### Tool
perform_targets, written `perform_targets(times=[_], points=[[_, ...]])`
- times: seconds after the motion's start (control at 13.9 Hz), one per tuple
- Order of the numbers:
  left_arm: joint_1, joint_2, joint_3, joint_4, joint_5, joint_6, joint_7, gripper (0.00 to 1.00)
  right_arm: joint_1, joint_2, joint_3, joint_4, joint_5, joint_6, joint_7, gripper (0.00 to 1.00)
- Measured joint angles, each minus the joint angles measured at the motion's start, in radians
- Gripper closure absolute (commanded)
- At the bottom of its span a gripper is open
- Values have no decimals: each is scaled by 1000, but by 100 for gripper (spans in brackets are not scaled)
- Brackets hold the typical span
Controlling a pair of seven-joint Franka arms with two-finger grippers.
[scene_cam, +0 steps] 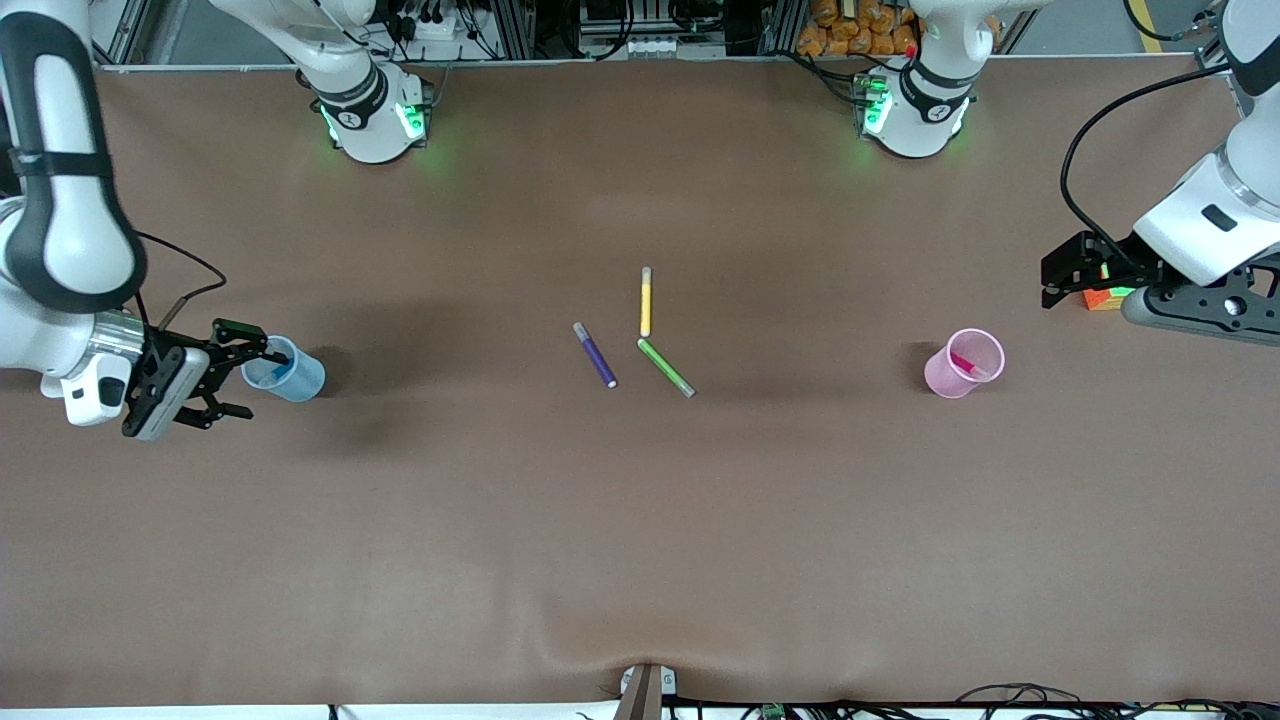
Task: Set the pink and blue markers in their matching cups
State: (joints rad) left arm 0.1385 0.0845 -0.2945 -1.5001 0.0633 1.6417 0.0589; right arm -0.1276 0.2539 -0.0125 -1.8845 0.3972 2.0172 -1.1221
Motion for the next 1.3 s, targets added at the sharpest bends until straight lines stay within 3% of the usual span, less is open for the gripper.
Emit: perform_targets(times=[0.14,0.29,0.43,0.58,0.94,1.15,1.3], points=[[1,-9,0,1,0,-8,0,0,8,-16,2,19,-95,-1,129,0],[4,-13,2,1,0,-20,0,0,12,-37,2,29,-135,-7,226,0],[8,-13,4,1,0,-33,0,0,31,-61,3,65,-245,-20,361,0],[11,-13,5,1,0,-38,0,0,64,-80,5,137,-308,-113,531,0],[5,-25,29,2,0,-39,0,0,98,-142,5,211,-324,-281,846,0],[-83,-37,123,2,-1,-65,0,0,97,-212,-1,214,-327,-380,945,0],[-108,-50,145,1,-1,-91,-1,0,91,-266,-12,215,-330,-441,963,0]])
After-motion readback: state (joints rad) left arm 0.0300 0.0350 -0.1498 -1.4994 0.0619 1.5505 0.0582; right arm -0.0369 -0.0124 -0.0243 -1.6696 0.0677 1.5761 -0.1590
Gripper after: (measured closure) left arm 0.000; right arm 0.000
